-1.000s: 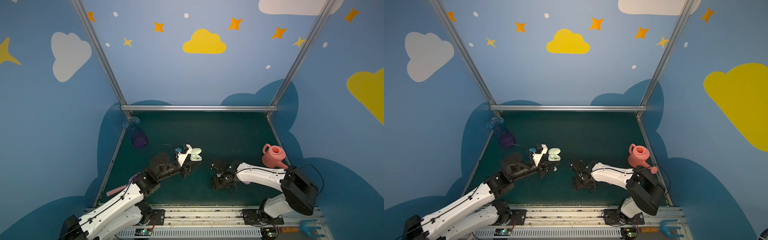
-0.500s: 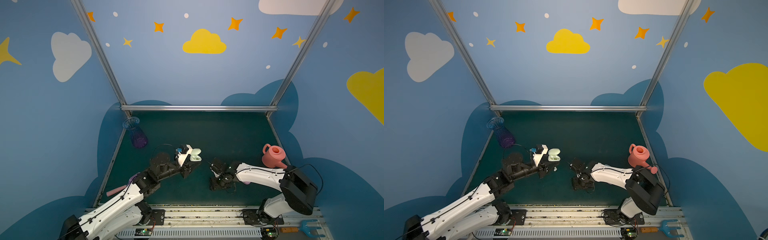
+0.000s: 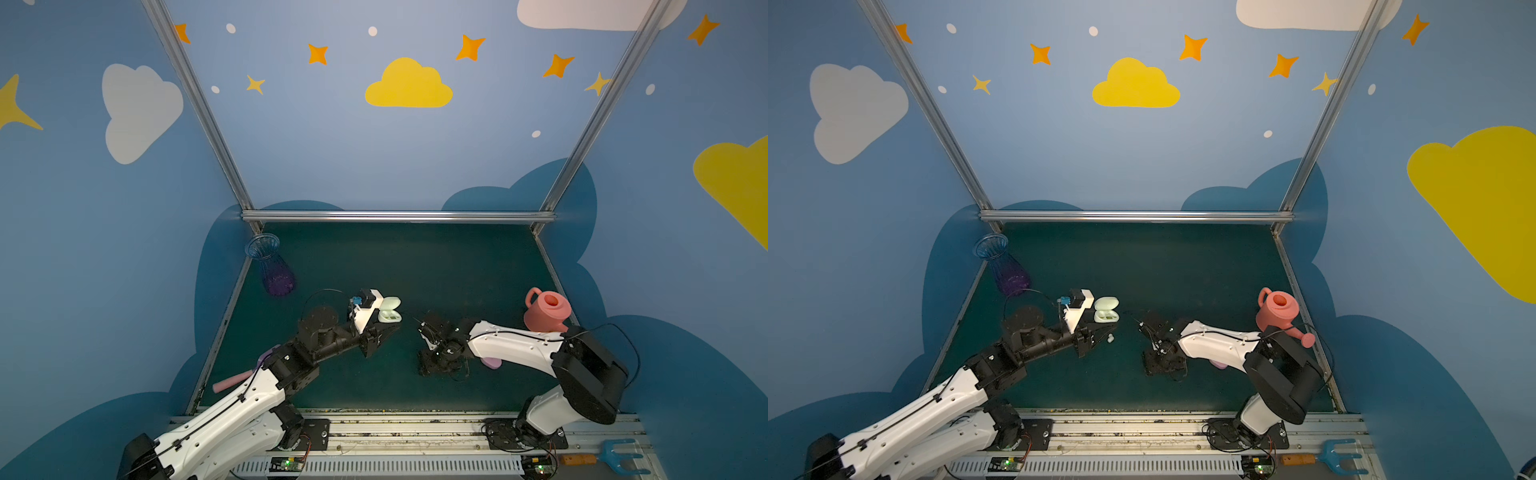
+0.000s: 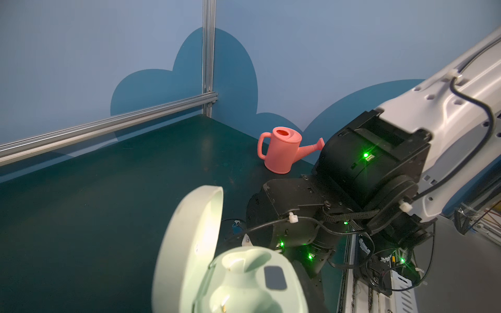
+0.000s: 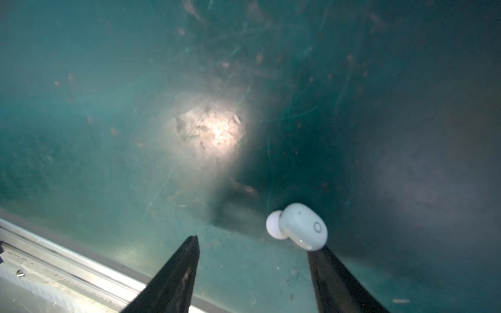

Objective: Insert wireless bluetooth earbuds into charging case
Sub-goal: Pick up the wireless bluetooth earbud from the bottom-center of the table.

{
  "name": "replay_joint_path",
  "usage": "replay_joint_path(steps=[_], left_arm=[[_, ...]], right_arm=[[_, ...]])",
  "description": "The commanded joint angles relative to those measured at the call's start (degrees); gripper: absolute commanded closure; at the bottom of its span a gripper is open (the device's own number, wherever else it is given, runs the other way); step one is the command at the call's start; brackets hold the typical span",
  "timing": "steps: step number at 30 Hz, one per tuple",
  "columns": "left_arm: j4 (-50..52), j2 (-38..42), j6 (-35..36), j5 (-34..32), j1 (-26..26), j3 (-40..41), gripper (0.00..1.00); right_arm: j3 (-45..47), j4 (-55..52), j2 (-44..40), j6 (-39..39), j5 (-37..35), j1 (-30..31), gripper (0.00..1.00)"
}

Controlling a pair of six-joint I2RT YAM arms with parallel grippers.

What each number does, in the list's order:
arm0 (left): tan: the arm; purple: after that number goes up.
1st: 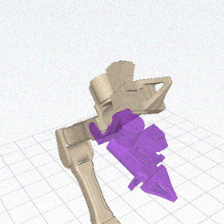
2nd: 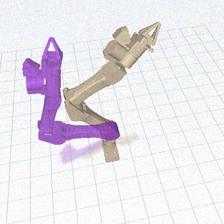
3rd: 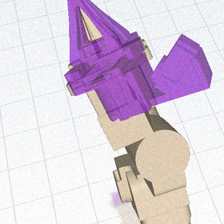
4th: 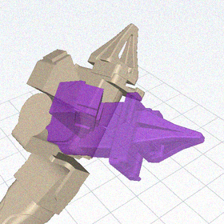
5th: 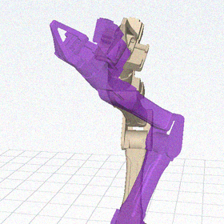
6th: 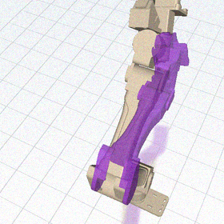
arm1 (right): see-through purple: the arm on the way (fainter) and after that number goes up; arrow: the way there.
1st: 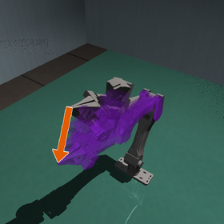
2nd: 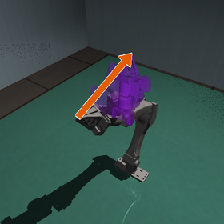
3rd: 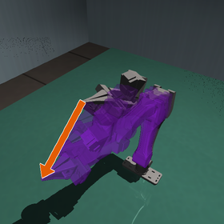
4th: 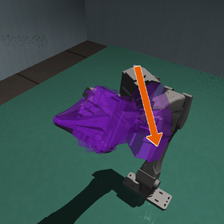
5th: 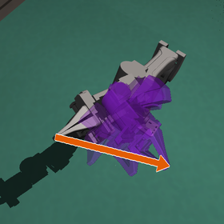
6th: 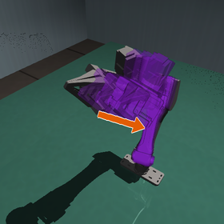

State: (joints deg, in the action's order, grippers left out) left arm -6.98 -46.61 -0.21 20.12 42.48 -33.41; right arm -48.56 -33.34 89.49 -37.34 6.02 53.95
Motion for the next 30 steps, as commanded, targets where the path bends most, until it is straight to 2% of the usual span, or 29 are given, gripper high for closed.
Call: replay_joint_path(steps=[1,14,23,30], left_arm=[[-0.16,0.86,0.57,-0.47,-0.29,-1.04,0.97],[2.05,3.58,0.53,-1.53,-0.57,-0.74,0.97],[1.64,3.61,0.21,-1.34,-0.61,-0.52,0.97],[1.62,4.21,0.21,-1.51,-0.64,-0.25,0.97]], right_arm=[[-1.44,-0.58,1.65,2.13,-1.79,-0.56,0.33],[-5.57,-1.57,4.75,5.52,-3.9,-1.13,0.34],[-4.98,-3.56,2.28,2.1,-8.94,-0.87,0.46],[-3.87,-2.31,1.35,-0.68,-9.1,-0.36,0.59]])
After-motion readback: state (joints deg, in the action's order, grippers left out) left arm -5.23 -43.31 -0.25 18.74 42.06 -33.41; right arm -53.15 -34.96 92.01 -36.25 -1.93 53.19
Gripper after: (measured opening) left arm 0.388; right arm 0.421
